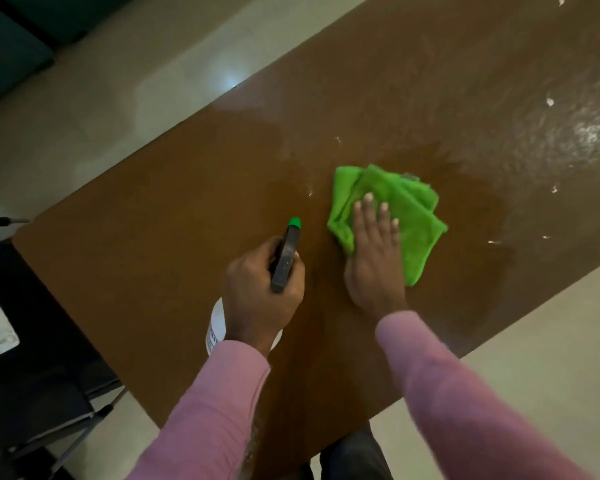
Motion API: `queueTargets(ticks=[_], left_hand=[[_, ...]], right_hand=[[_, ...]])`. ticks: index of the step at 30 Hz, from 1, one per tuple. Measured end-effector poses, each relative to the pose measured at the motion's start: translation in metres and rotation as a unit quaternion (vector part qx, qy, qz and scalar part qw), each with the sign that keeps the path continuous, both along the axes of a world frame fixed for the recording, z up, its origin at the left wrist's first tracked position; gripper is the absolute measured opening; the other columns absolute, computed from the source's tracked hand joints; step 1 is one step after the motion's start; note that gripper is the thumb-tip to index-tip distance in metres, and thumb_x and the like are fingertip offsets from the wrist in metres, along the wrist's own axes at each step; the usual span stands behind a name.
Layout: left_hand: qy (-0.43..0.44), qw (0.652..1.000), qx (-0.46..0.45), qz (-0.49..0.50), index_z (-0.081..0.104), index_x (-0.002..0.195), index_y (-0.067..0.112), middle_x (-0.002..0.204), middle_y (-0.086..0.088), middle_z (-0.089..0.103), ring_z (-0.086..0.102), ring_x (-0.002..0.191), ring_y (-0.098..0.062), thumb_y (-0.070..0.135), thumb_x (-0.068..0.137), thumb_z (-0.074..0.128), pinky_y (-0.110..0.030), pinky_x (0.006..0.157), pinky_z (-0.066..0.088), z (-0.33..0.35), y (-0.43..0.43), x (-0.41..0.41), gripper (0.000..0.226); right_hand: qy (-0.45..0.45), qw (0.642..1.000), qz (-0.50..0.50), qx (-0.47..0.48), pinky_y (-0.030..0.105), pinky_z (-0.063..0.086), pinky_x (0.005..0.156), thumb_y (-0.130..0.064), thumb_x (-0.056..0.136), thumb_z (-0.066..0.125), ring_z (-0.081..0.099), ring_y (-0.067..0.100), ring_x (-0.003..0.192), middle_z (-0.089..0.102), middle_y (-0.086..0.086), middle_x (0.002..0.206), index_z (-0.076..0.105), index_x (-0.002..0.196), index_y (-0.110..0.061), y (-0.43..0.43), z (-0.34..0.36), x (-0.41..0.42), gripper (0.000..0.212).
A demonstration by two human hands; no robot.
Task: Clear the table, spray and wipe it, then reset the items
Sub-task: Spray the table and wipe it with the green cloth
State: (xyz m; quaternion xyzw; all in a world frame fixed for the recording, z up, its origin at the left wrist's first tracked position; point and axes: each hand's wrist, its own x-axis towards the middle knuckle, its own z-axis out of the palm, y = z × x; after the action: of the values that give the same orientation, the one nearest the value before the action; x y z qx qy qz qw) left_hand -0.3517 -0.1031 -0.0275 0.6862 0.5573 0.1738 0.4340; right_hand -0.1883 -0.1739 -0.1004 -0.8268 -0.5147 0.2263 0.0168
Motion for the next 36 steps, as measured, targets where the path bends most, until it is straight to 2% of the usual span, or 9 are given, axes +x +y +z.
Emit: queueTargets(ticks=[6, 13, 19, 22, 26, 28, 30, 33, 36], left_hand=[[0.008, 1.000, 0.009, -0.002, 0.072, 0.092, 0.014, 0.060, 0.019, 0.051, 0.050, 0.046, -0.004, 0.034, 0.087, 0.060, -0.005, 0.047, 0.033, 0.004, -0.006, 0.000, 0.024], [0.017, 0.999, 0.011, 0.043, 0.072, 0.087, 0.014, 0.057, 0.015, 0.051, 0.043, 0.045, -0.002, 0.028, 0.083, 0.061, -0.007, 0.048, 0.026, 0.009, 0.001, -0.005, 0.018], [-0.020, 0.998, -0.005, 0.066, 0.072, 0.089, 0.015, 0.061, 0.026, 0.049, 0.053, 0.050, -0.004, 0.043, 0.087, 0.054, -0.004, 0.050, 0.033, 0.006, -0.003, -0.007, 0.034], [-0.010, 0.998, -0.006, 0.065, 0.071, 0.087, 0.015, 0.059, 0.019, 0.053, 0.051, 0.048, -0.007, 0.036, 0.087, 0.059, -0.014, 0.046, 0.039, 0.007, -0.003, -0.005, 0.024], [0.026, 0.997, 0.014, 0.066, 0.072, 0.086, 0.011, 0.062, 0.000, 0.063, 0.053, 0.051, -0.019, 0.024, 0.080, 0.064, -0.027, 0.048, 0.040, 0.009, 0.000, -0.003, 0.016], [0.029, 0.997, 0.017, 0.071, 0.073, 0.087, 0.010, 0.062, -0.001, 0.064, 0.054, 0.052, -0.021, 0.024, 0.080, 0.064, -0.025, 0.050, 0.036, 0.008, 0.002, -0.003, 0.017], [0.017, 0.997, 0.005, 0.078, 0.073, 0.088, 0.009, 0.059, 0.005, 0.059, 0.049, 0.048, -0.012, 0.029, 0.083, 0.062, -0.019, 0.050, 0.033, 0.006, 0.003, -0.007, 0.024], [-0.019, 0.995, -0.019, 0.094, 0.070, 0.083, 0.011, 0.058, 0.016, 0.052, 0.050, 0.047, -0.009, 0.037, 0.087, 0.057, -0.013, 0.048, 0.035, 0.003, 0.001, -0.011, 0.029], [-0.029, 0.994, -0.006, 0.106, 0.068, 0.079, 0.013, 0.056, 0.019, 0.049, 0.050, 0.046, -0.008, 0.029, 0.087, 0.061, -0.011, 0.047, 0.034, 0.004, 0.001, -0.012, 0.019]], right_hand=[[-0.042, 0.994, -0.105, -0.002, 0.048, 0.003, 0.119, -0.022, 0.095, 0.041, 0.000, 0.038, 0.147, 0.003, 0.011, 0.161, 0.011, 0.152, -0.006, 0.067, -0.002, 0.045, 0.066], [0.053, 0.979, 0.195, 0.003, 0.044, -0.003, 0.120, -0.025, 0.093, 0.039, -0.006, 0.029, 0.148, 0.001, 0.001, 0.161, 0.015, 0.153, -0.016, 0.014, 0.004, -0.046, 0.065], [-0.028, 0.999, -0.029, 0.010, 0.043, -0.001, 0.119, -0.017, 0.094, 0.042, 0.000, 0.032, 0.148, 0.004, 0.008, 0.161, 0.013, 0.153, -0.010, 0.081, -0.001, 0.052, 0.066], [-0.024, 0.997, -0.074, 0.010, 0.046, 0.001, 0.120, -0.018, 0.094, 0.043, -0.001, 0.037, 0.147, 0.002, 0.010, 0.161, 0.011, 0.152, -0.007, 0.105, 0.002, 0.039, 0.067], [0.035, 0.994, 0.106, 0.023, 0.046, -0.004, 0.119, -0.022, 0.088, 0.045, -0.006, 0.035, 0.147, 0.001, 0.006, 0.162, 0.011, 0.153, -0.010, 0.075, 0.005, -0.043, 0.075], [0.060, 0.981, 0.183, 0.017, 0.044, -0.005, 0.120, -0.032, 0.089, 0.043, -0.008, 0.029, 0.148, 0.001, 0.002, 0.162, 0.010, 0.153, -0.013, 0.064, 0.004, -0.051, 0.074], [0.057, 0.977, 0.207, 0.019, 0.042, -0.003, 0.121, -0.022, 0.087, 0.047, -0.004, 0.024, 0.148, 0.005, 0.000, 0.161, 0.014, 0.153, -0.016, 0.071, 0.001, -0.023, 0.074], [-0.001, 0.993, 0.115, 0.032, 0.039, -0.004, 0.119, -0.009, 0.088, 0.046, 0.001, 0.027, 0.148, 0.007, 0.005, 0.161, 0.015, 0.152, -0.013, 0.102, -0.005, 0.032, 0.072], [-0.025, 0.999, 0.009, 0.033, 0.044, 0.002, 0.120, -0.021, 0.099, 0.039, 0.002, 0.033, 0.148, 0.006, 0.009, 0.161, 0.015, 0.152, -0.009, 0.146, -0.005, 0.065, 0.060]])
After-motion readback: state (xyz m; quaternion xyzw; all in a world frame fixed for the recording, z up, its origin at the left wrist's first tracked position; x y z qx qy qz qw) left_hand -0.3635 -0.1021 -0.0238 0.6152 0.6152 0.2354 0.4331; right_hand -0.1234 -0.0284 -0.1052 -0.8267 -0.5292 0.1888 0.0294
